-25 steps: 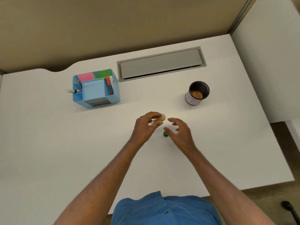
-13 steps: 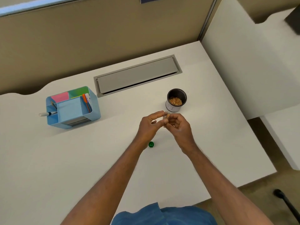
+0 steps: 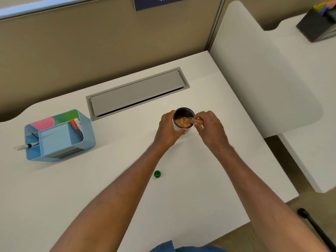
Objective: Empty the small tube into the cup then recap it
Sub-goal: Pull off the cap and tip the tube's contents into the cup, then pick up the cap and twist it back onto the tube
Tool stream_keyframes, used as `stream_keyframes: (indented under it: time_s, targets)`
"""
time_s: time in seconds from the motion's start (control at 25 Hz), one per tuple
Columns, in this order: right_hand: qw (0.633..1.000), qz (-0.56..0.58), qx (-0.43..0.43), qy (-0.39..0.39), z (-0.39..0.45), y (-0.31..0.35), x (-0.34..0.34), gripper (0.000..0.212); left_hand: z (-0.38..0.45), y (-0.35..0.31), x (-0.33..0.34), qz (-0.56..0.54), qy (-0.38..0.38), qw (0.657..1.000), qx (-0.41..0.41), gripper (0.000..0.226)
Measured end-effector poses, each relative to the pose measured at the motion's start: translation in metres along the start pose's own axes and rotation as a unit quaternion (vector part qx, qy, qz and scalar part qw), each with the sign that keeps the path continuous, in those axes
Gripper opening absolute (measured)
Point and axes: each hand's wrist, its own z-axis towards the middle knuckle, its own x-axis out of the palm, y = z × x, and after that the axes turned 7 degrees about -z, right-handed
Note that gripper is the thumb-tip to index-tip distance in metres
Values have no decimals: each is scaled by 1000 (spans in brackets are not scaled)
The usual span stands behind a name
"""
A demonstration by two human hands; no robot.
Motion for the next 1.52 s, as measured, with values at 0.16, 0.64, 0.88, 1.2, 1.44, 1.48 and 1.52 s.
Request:
stream_keyframes:
  time_s: [0.16, 0.64, 0.88, 1.2, 1.44, 1.48, 1.52]
  targets:
    - [999, -30, -20, 20, 11, 7, -1, 30, 9, 5, 10, 24, -5, 1000, 15, 84]
    - [999, -38, -12, 28, 17, 10, 2, 34, 12, 9, 17, 32, -27, 999, 18, 82]
    - [998, 57, 32, 5, 14, 5, 4, 32, 13, 11, 18, 35, -30, 999, 16, 82]
    - [732, 622, 275, 49, -49, 25, 21, 23, -27, 1, -7, -108, -69, 990, -52, 62]
    - [680, 661, 293, 118, -109, 52, 61, 23, -97, 12, -23, -236, -2, 969, -70, 21]
    - [690, 655, 283, 122, -114, 55, 64, 24, -103, 14, -25, -241, -12, 967, -75, 20]
    - [709, 641, 266, 128, -118, 56, 67, 23, -107, 17, -28, -242, -23, 967, -78, 19]
